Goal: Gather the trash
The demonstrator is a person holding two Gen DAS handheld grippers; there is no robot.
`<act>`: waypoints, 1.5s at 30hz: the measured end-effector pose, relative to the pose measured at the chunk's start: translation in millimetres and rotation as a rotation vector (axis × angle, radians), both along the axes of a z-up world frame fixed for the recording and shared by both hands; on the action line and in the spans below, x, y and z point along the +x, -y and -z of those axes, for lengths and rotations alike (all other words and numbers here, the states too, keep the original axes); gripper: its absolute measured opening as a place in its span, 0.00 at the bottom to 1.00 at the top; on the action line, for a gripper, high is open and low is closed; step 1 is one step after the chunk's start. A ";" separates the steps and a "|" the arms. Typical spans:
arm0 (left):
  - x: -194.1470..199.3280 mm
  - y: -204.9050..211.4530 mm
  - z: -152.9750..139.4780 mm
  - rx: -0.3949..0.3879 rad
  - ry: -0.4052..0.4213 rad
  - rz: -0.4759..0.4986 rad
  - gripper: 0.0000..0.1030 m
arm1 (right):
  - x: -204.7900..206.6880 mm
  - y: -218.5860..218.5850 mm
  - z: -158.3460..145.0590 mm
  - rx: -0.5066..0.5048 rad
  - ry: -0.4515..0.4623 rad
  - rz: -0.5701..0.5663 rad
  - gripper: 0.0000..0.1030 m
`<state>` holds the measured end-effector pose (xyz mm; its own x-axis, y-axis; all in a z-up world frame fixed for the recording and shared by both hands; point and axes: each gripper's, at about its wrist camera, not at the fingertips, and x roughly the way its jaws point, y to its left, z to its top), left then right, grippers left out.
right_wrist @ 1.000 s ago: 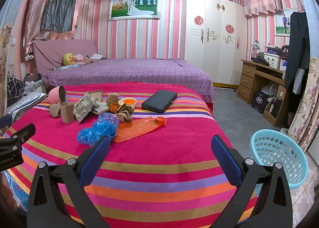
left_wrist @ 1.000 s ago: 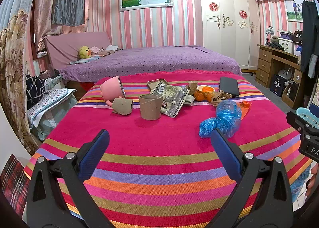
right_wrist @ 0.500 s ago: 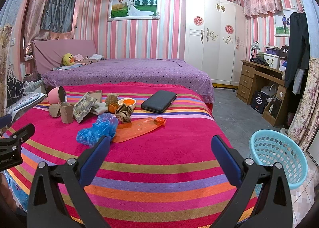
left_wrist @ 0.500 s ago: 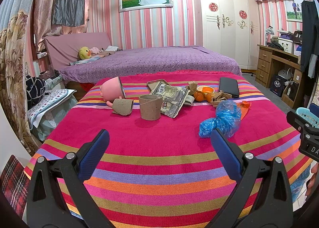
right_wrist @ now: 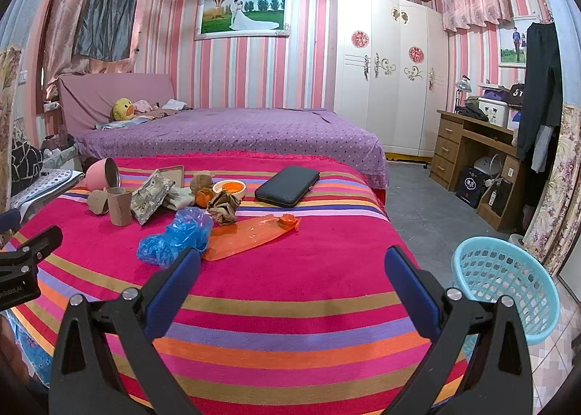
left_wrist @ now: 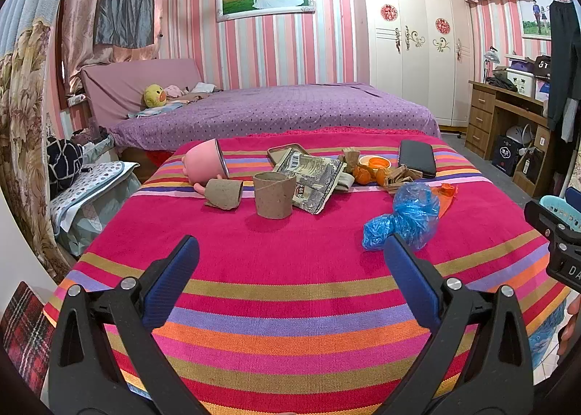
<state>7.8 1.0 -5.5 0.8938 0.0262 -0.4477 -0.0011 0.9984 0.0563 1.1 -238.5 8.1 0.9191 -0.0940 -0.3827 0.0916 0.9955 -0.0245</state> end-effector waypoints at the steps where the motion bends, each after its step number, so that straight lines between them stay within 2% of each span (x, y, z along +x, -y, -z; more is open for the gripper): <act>1: 0.0 0.0 0.1 0.000 0.000 0.000 0.95 | 0.3 0.4 0.0 0.000 0.000 0.001 0.96; 11: 3.8 -2.6 1.5 0.007 -0.023 0.011 0.95 | 1.1 7.4 -1.7 0.014 0.009 0.012 0.96; 17: 17.9 -15.7 -4.5 0.009 -0.044 0.004 0.95 | 10.2 17.4 -13.2 0.040 0.011 0.026 0.96; 22: 34.7 -36.1 -10.2 0.010 -0.063 -0.021 0.95 | 33.7 23.7 -21.0 0.036 -0.004 0.038 0.96; 27: 63.4 -73.0 -7.2 -0.058 -0.118 -0.069 0.95 | 67.1 29.4 -22.8 0.052 -0.059 0.037 0.96; 31: 83.3 -86.3 -2.8 -0.040 -0.124 -0.126 0.95 | 86.6 30.8 -13.9 0.071 -0.080 0.019 0.96; 36: 111.8 -70.8 4.9 0.021 -0.128 -0.117 0.95 | 107.8 31.7 3.3 0.050 -0.132 0.003 0.96; 40: 135.2 -54.6 15.3 0.025 -0.156 -0.077 0.95 | 127.6 36.2 8.6 0.003 -0.180 0.025 0.96; 45: 165.3 -38.3 30.2 0.025 -0.205 -0.025 0.95 | 141.5 48.0 25.2 0.024 -0.227 0.028 0.96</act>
<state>173.1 39.3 -35.7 0.7827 0.0602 -0.6195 -0.0116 0.9966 0.0821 142.6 -286.6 -17.1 0.8062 -0.1067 -0.5819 0.1141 0.9932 -0.0239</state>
